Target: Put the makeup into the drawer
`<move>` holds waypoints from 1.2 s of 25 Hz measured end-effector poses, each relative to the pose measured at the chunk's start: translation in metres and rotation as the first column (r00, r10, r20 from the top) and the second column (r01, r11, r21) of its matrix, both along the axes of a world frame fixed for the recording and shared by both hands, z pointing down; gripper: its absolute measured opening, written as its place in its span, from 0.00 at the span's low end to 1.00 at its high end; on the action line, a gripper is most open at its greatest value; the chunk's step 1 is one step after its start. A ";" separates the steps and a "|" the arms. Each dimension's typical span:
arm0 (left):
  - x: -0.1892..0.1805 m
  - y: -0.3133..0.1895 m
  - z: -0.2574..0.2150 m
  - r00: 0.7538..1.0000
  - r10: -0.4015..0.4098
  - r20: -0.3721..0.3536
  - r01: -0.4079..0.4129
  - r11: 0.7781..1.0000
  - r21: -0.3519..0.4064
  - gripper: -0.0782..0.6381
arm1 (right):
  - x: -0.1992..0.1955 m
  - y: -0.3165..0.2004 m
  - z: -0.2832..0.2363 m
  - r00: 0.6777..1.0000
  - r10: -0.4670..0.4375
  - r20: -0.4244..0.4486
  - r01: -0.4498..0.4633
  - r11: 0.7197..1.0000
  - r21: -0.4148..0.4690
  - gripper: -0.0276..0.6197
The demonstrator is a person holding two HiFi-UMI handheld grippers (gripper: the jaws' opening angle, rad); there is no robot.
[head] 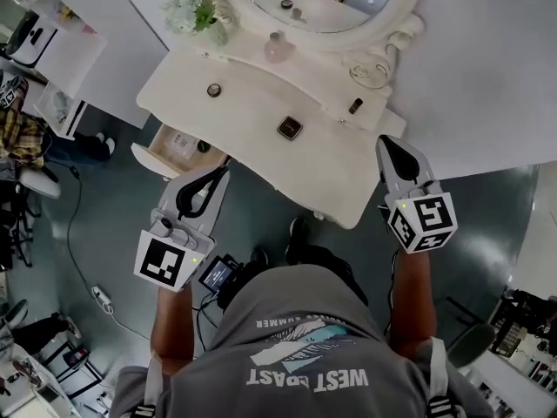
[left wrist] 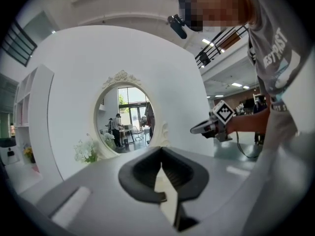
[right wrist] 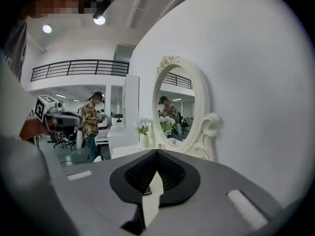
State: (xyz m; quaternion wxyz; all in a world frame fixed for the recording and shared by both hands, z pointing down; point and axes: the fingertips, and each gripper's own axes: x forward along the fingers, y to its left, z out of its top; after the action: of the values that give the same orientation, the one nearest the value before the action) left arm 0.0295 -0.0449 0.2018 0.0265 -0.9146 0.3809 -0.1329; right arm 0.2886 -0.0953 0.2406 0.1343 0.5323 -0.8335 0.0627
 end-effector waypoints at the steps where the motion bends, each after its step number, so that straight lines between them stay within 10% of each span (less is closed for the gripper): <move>1: 0.003 -0.004 0.000 1.000 -0.010 0.006 0.010 1.000 -0.004 0.11 | 0.003 -0.008 0.003 1.000 -0.008 0.002 0.008 1.000 -0.006 0.05; 30: 0.014 -0.079 0.096 0.996 0.010 0.091 0.006 0.985 -0.172 0.11 | 0.046 -0.169 0.216 0.993 0.009 -0.117 -0.041 0.963 -0.268 0.28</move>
State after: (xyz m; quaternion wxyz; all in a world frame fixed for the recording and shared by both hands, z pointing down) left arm 0.0431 -0.1243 0.2976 -0.0351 -0.9068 0.3655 -0.2070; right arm 0.3348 -0.2643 0.4565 0.2526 0.5222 -0.8012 0.1467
